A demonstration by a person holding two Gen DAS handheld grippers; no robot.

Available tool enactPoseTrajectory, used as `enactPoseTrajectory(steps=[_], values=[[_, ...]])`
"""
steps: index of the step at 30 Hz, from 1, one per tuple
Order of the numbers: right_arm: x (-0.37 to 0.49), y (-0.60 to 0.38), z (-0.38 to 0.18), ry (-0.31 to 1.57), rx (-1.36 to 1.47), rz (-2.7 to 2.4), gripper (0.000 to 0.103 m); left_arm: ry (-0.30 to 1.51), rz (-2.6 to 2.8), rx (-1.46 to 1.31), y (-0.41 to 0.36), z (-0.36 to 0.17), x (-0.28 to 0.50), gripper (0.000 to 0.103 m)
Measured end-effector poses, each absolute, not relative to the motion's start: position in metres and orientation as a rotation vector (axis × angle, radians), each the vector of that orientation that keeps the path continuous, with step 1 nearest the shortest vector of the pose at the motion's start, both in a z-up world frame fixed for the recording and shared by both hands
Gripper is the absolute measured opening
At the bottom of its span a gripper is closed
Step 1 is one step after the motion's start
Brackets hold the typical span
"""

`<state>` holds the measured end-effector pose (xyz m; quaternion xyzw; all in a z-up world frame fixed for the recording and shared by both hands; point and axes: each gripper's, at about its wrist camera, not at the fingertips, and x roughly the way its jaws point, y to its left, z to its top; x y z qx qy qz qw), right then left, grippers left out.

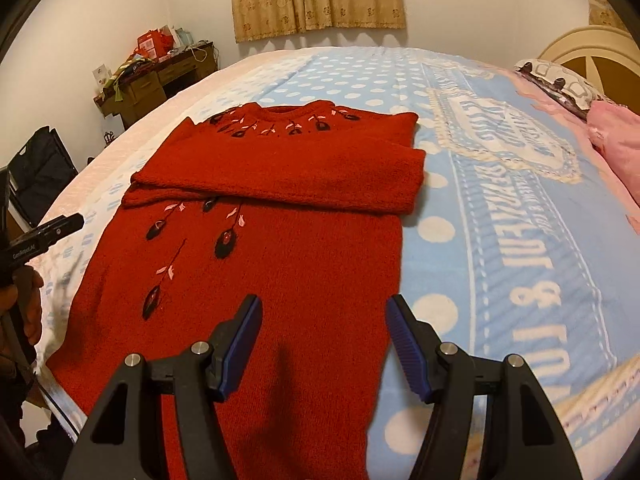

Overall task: Fold small clothes
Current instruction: 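Open the right gripper and withdraw both grippers from the sweater, then grasp the red sweater hem with both grippers side by side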

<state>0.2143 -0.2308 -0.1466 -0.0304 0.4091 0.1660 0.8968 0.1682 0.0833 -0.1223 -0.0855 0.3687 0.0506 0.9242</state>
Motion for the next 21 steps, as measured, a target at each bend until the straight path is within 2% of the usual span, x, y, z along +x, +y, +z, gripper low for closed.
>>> enactPoseTrajectory(steps=[21], values=[[0.137, -0.248, -0.148, 0.929, -0.125, 0.348, 0.065, 0.788, -0.015, -0.053, 0.050, -0.118, 0.078, 0.103]])
